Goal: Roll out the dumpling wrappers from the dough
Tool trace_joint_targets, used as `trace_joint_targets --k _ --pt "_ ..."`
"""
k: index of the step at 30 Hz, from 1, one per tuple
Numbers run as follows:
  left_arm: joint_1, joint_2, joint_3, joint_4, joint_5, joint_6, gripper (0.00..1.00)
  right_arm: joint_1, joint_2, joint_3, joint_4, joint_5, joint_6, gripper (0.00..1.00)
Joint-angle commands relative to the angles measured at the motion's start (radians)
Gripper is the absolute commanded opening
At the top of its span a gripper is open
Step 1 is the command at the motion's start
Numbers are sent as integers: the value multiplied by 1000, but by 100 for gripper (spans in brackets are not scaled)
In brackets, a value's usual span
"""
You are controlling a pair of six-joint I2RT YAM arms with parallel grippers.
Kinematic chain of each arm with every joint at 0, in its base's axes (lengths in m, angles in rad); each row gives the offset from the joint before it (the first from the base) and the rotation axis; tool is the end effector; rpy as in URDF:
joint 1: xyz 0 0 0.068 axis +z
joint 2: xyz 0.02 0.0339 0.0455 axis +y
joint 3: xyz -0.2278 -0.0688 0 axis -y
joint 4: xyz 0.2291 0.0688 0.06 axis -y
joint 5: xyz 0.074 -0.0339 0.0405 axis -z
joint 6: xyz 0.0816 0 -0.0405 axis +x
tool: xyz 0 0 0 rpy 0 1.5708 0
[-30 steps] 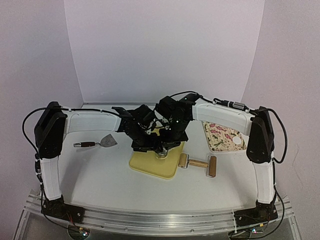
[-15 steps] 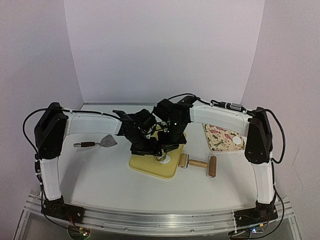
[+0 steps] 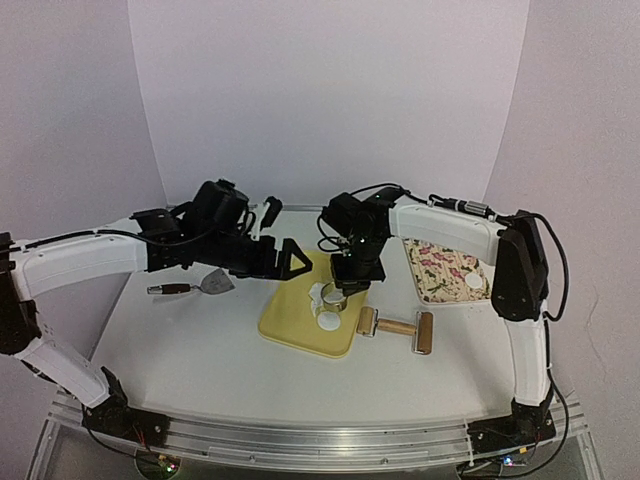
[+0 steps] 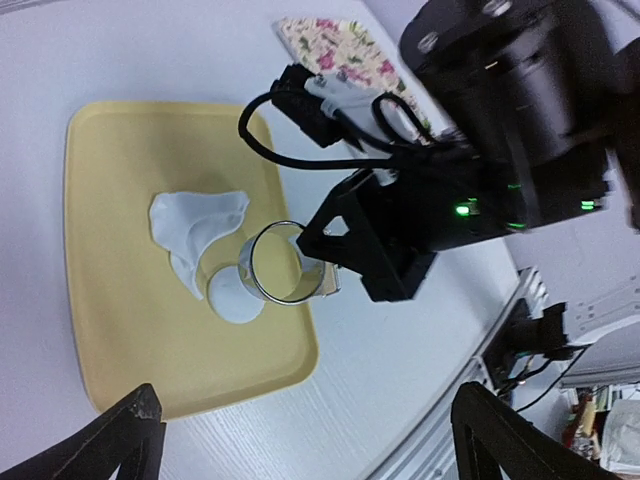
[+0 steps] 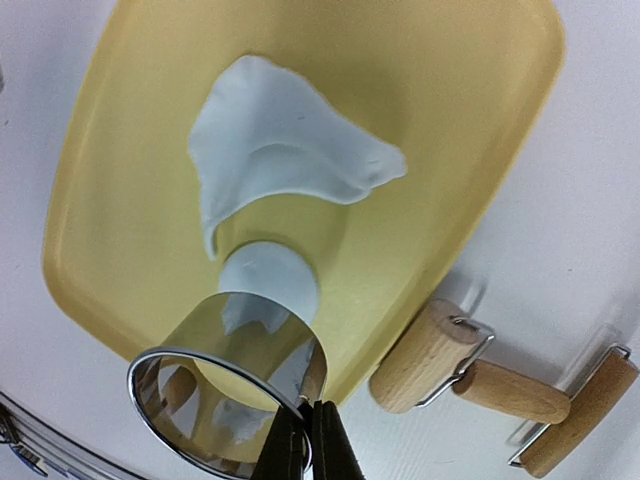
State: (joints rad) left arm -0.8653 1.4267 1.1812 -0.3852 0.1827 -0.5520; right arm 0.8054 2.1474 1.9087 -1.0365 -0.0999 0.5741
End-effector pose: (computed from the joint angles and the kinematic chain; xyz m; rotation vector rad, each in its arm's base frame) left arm 0.2148 -0.2751 0.2505 0.4785 2.3229 -0.9481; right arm 0.2894 0.3130 0.1601 -0.3624 2.9289 0.3934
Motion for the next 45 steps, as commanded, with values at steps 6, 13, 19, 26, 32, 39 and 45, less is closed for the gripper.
trace_joint_targets --k 6,13,19,26,32,39,45 --pt "370 34 -49 -102 77 -91 100 -213 -45 -52 -18 125 -115 0" --pt "618 -13 -122 -113 102 -91 100 -311 -2 -61 -13 146 -153 0" --pt "790 42 -90 -202 132 35 100 -357 21 -119 22 131 -165 0" --pt "830 224 72 -284 121 172 99 -359 57 -135 79 33 -181 1" --pt "828 345 136 -288 103 218 98 -360 52 -155 88 32 -184 24" --pt "748 519 258 -335 44 317 92 -360 -123 -177 88 47 -185 55" --pt "705 654 379 -479 -14 370 82 -359 -307 -193 85 27 -184 62"
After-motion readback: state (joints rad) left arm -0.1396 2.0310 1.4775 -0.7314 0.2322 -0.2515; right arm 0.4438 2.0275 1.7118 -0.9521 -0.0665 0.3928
